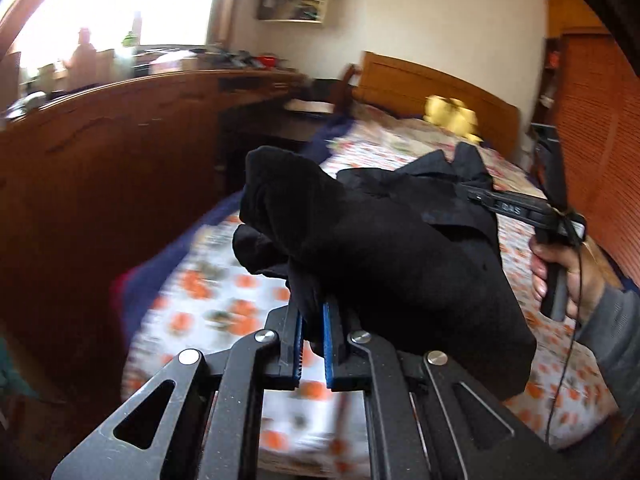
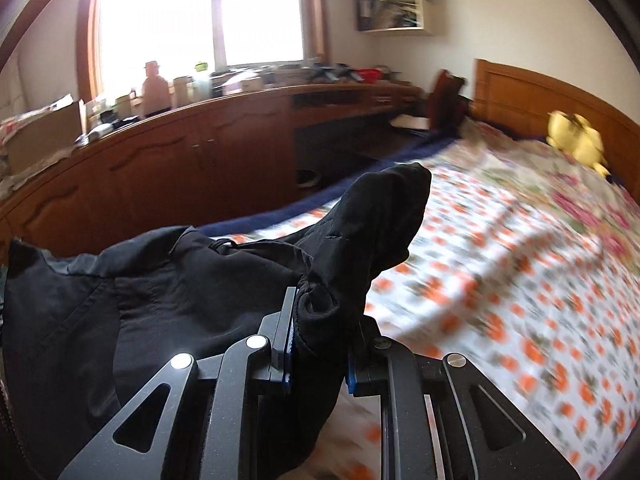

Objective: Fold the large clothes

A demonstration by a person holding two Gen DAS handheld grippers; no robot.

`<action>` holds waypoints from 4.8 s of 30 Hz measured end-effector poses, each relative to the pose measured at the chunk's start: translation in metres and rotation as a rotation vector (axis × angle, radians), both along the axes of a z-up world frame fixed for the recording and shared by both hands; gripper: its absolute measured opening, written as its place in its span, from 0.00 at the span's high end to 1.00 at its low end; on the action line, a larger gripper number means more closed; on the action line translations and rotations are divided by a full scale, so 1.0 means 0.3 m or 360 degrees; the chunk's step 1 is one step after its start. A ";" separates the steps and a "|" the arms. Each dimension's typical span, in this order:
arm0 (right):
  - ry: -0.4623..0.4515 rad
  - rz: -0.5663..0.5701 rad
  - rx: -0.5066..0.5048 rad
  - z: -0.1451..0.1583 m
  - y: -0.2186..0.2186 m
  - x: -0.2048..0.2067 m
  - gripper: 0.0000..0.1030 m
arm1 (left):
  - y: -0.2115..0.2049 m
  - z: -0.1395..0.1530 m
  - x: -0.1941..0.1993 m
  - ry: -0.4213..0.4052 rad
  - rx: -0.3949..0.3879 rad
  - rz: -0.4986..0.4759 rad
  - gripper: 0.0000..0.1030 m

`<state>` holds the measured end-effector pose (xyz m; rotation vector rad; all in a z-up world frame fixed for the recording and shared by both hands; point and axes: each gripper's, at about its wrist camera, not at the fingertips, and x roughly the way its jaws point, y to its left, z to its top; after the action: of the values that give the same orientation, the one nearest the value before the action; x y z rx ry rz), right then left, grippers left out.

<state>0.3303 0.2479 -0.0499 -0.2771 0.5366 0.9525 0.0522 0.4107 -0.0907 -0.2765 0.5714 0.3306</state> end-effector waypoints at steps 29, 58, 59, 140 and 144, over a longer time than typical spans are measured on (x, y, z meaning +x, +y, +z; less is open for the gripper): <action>0.0008 0.0087 -0.0230 -0.129 0.127 0.007 0.48 | 0.225 -0.098 -0.173 0.0188 0.0157 0.0338 0.24; -0.0048 -0.0076 0.0002 -0.072 -0.767 -0.265 0.34 | -0.506 0.010 0.024 -0.0094 0.0195 -0.0088 0.13; -0.0046 -0.0104 0.0006 -0.078 -0.791 -0.268 0.33 | -0.535 0.003 0.043 -0.0086 0.0188 -0.0114 0.13; -0.0240 -0.0963 0.0360 0.193 -1.542 -0.998 0.23 | -1.406 0.307 -0.053 -0.0252 0.0177 -0.0707 0.13; -0.0241 -0.0961 0.0358 0.194 -1.543 -0.998 0.23 | -1.408 0.305 -0.055 -0.0251 0.0177 -0.0715 0.13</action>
<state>0.0310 -0.2149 0.0081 0.0221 0.3374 0.3939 0.0358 -0.0116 0.0009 -0.0610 0.4429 -0.0939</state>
